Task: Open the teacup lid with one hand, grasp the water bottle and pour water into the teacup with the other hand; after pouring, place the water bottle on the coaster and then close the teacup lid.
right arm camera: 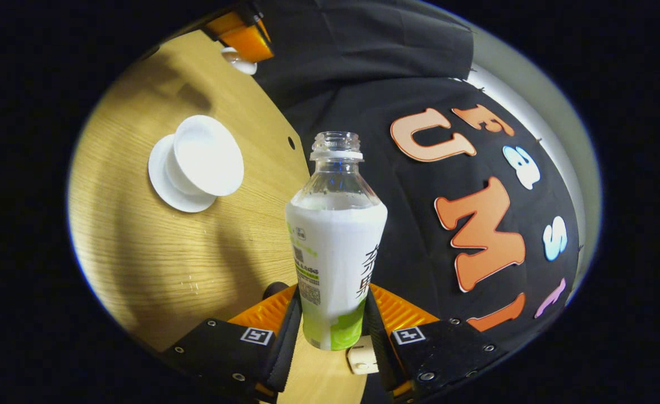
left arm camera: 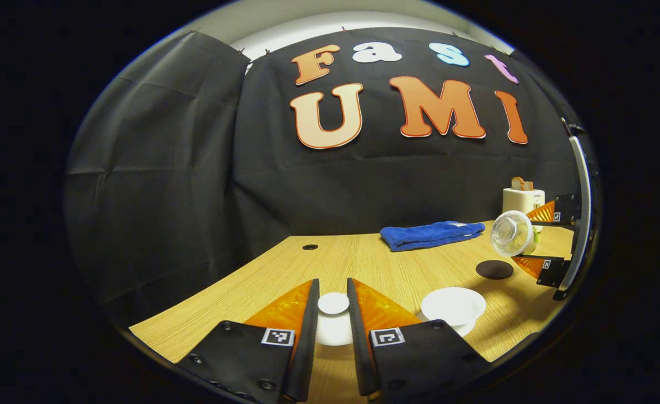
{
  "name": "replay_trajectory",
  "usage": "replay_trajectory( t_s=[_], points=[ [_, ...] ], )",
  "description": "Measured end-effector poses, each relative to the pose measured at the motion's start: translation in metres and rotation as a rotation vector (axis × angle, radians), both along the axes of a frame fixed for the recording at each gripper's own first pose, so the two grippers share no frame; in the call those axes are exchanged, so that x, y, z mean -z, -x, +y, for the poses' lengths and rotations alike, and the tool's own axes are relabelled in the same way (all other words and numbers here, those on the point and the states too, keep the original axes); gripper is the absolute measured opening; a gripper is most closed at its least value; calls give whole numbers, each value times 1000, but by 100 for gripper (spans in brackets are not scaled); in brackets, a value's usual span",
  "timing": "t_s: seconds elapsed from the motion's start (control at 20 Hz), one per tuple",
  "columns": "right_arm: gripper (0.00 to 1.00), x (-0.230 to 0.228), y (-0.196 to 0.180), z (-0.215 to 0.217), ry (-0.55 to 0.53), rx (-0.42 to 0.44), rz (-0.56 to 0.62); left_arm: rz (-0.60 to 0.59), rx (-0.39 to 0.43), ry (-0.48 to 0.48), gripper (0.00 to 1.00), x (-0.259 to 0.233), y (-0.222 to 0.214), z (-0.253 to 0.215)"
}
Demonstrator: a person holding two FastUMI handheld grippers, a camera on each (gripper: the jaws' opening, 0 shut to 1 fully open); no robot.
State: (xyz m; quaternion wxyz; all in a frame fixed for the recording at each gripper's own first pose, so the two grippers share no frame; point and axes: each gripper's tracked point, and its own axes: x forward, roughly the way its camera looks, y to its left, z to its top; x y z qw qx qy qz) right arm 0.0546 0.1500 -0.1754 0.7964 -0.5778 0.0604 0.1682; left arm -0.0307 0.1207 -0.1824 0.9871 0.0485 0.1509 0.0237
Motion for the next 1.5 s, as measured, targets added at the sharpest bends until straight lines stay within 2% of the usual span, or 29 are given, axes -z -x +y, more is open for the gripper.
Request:
replay_trajectory(
  t_s=[0.35,0.4,0.55,0.7,0.75,0.85,0.9,1.0,1.05,1.25,1.3,1.35,1.4,1.5],
  points=[
    [63,-4,-5,1,207,-70,-86,9,-3,0,35,4,6,12],
    [63,-4,-6,0,234,-79,-98,7,-6,3,32,4,7,15],
    [63,-5,-7,0,304,-95,-139,8,-12,9,35,5,8,20],
    [63,-9,-10,2,342,-118,-155,10,-10,11,35,7,9,21],
    [63,-9,-9,2,357,-127,-163,12,-9,10,32,7,10,21],
    [63,-11,-8,3,386,-144,-176,7,-9,7,35,4,12,23],
    [63,-12,-9,3,401,-152,-184,6,-10,7,32,4,12,25],
    [63,-15,-9,3,435,-168,-214,5,-11,8,32,3,13,25],
    [62,-14,-9,2,453,-175,-227,3,-13,9,35,3,13,27],
    [63,-17,-10,3,480,-188,-256,5,-14,15,35,5,15,29],
    [63,-16,-8,4,484,-190,-265,6,-14,16,33,5,14,30],
    [63,-16,-7,5,488,-193,-271,6,-14,17,35,5,15,30],
    [62,-16,-7,6,495,-196,-279,6,-13,18,32,5,15,29],
    [62,-17,-6,6,510,-204,-299,2,-10,19,35,4,15,28]
  ],
)
